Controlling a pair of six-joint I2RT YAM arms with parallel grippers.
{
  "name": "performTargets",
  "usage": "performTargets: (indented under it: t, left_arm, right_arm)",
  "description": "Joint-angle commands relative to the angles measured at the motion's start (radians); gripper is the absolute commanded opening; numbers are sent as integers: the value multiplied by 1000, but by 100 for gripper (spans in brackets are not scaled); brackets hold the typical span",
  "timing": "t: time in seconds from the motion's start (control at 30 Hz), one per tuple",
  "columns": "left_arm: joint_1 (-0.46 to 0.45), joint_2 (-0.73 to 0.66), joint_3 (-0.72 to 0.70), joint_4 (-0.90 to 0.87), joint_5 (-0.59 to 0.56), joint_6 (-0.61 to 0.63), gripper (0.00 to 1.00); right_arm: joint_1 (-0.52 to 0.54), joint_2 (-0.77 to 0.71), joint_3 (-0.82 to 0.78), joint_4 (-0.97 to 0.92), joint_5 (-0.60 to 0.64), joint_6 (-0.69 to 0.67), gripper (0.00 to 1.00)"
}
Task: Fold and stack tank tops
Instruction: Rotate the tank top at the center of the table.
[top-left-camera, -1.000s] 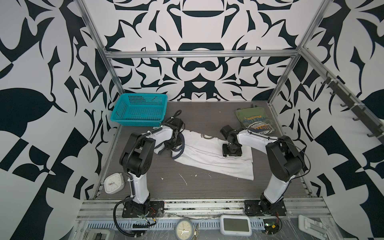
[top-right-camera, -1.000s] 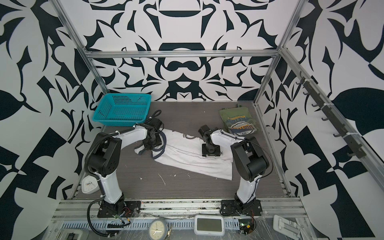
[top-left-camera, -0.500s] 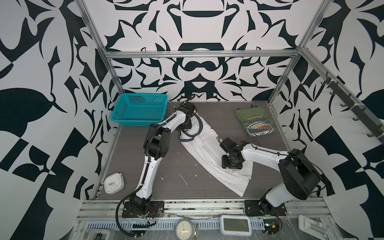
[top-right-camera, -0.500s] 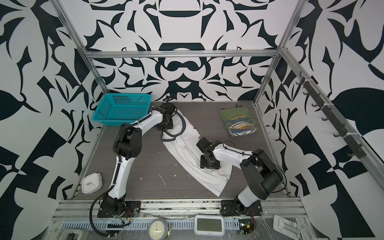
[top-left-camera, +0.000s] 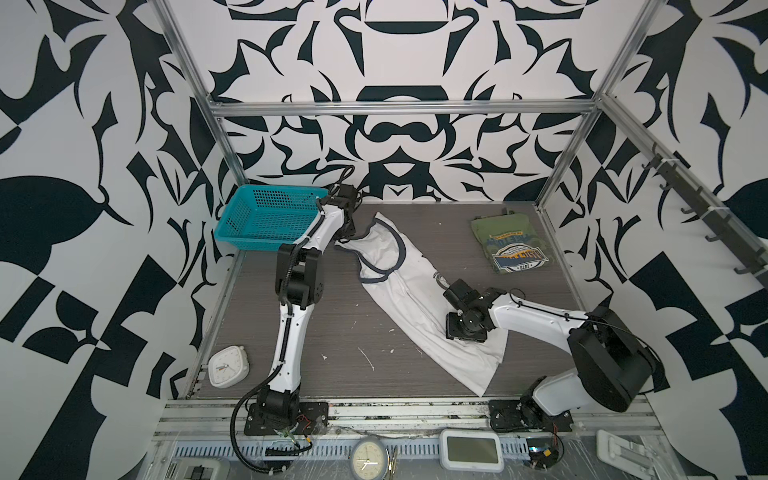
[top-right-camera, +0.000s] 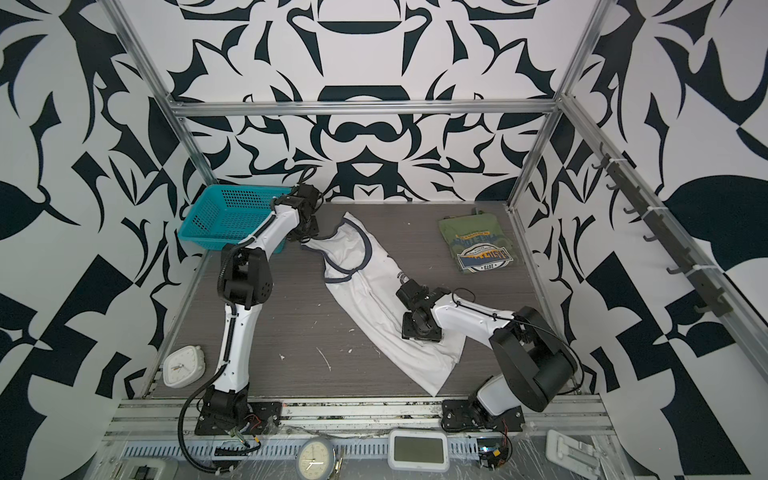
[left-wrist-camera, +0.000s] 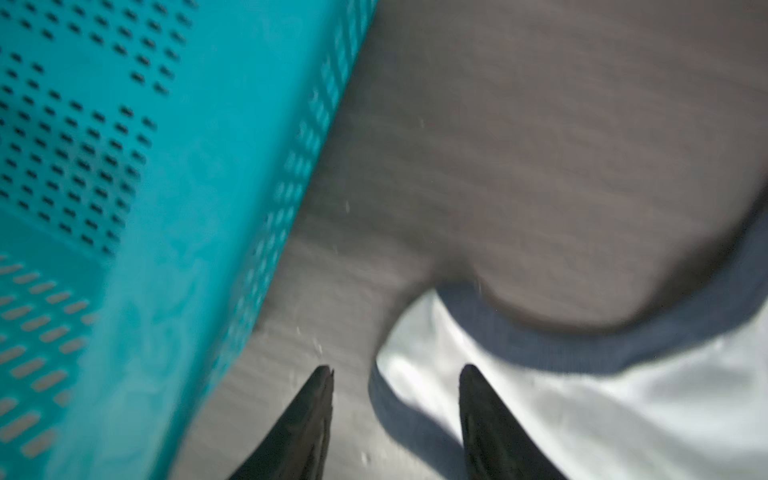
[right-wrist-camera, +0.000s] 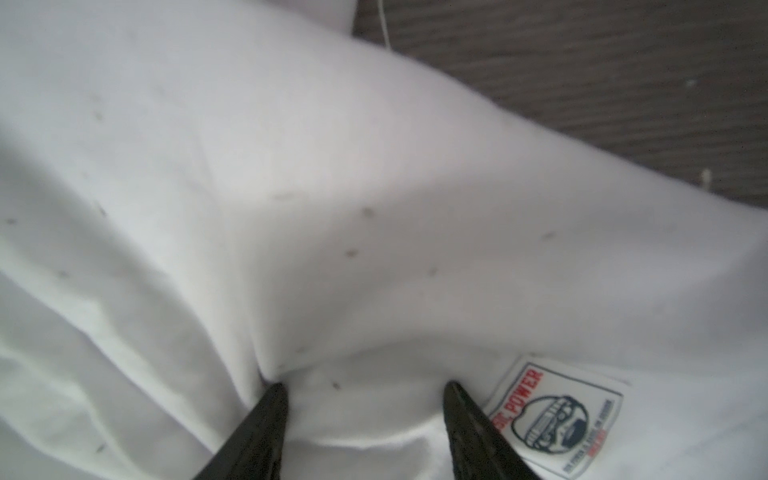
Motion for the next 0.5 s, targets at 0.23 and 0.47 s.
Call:
performTargets:
  t: [0.23,0.47]
  left_arm:
    - [-13,-112,-194,9,25,-145,54]
    - [-12,-25,-141,41,41,-141,55]
  right_arm:
    - [9,96,-71,-118,-85,21,63]
    - [9,85,-93,-103,-90,27,63]
